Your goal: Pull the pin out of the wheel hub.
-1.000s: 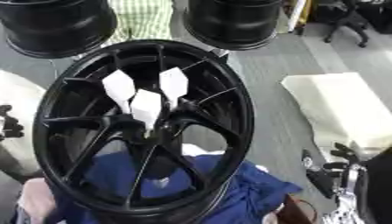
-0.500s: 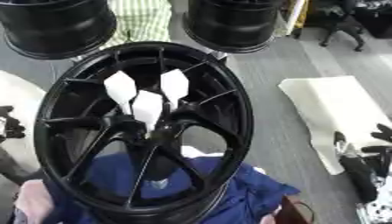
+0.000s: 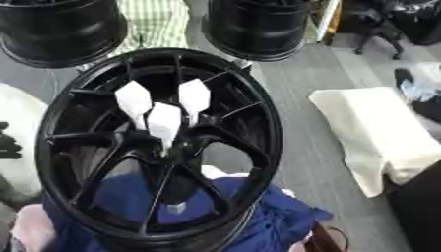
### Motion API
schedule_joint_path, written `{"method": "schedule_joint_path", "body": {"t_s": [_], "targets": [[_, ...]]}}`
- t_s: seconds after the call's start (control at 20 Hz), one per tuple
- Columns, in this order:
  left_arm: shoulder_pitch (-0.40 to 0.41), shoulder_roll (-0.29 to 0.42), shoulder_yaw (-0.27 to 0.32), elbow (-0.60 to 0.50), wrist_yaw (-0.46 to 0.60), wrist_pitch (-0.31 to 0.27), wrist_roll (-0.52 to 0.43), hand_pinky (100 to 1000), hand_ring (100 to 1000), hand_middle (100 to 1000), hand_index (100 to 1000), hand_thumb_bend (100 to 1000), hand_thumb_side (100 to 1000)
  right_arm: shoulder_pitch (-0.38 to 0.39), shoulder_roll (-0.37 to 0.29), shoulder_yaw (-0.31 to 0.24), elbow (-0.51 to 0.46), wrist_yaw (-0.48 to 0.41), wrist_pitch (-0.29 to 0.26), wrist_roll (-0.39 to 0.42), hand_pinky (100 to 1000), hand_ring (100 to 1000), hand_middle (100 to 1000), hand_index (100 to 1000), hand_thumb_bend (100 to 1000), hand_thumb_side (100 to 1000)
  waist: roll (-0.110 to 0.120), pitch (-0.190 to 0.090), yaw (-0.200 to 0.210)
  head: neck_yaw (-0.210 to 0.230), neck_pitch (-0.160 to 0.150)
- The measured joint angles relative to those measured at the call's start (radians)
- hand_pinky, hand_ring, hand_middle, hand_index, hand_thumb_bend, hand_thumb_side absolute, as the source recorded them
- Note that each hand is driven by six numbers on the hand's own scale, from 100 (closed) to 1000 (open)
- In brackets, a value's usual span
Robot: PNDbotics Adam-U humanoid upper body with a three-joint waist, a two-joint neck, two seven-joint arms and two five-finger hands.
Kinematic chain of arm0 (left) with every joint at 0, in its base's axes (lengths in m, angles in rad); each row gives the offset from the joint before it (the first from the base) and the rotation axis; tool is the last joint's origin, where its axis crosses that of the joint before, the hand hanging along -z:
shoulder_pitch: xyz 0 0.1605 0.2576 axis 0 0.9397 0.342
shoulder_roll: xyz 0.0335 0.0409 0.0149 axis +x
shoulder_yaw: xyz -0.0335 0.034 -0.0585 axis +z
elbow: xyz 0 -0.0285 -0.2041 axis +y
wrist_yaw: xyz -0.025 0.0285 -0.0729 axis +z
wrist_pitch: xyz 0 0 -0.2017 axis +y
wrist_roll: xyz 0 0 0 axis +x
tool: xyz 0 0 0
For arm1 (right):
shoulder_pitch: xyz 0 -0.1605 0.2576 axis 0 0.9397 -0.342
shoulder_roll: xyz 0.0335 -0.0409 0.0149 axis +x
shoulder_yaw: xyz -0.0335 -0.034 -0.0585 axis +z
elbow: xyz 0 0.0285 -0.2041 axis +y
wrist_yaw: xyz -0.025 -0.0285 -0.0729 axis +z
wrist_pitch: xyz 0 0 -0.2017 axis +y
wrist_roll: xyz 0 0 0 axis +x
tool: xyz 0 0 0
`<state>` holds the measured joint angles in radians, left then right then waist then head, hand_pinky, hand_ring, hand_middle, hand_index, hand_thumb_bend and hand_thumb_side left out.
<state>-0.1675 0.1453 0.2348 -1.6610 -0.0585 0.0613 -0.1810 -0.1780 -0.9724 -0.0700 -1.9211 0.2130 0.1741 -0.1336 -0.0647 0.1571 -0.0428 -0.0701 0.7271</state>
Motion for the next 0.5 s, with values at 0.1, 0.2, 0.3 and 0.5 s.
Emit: {"method": "schedule_joint_path", "body": {"t_s": [0.1, 0.2, 0.3, 0.5], "targets": [[0.000, 0.000, -0.004, 0.000, 0.000, 0.000, -0.004, 585, 560, 508, 734, 100, 486, -0.061, -0.048, 0.034, -0.020, -0.028, 0.003, 0.097, 574, 612, 766, 896, 419, 247, -0.003, 0.000, 0.005, -0.004, 0.000], [0.000, 0.000, -0.007, 0.000, 0.000, -0.001, -0.008, 584, 560, 508, 734, 100, 486, -0.114, -0.072, 0.069, -0.030, -0.044, 0.001, 0.185, 591, 625, 783, 906, 415, 238, -0.003, 0.000, 0.013, -0.007, 0.000], [-0.001, 0.000, -0.010, 0.000, 0.000, -0.002, -0.011, 584, 560, 509, 734, 100, 485, -0.165, -0.081, 0.104, -0.035, -0.053, -0.002, 0.265, 600, 632, 792, 910, 415, 233, -0.005, 0.000, 0.020, -0.010, -0.001], [-0.006, 0.001, -0.015, 0.000, 0.000, -0.005, -0.017, 584, 561, 509, 734, 100, 484, -0.255, -0.080, 0.159, -0.036, -0.059, -0.006, 0.386, 613, 642, 809, 916, 431, 227, -0.006, 0.000, 0.034, -0.014, -0.005]]}}
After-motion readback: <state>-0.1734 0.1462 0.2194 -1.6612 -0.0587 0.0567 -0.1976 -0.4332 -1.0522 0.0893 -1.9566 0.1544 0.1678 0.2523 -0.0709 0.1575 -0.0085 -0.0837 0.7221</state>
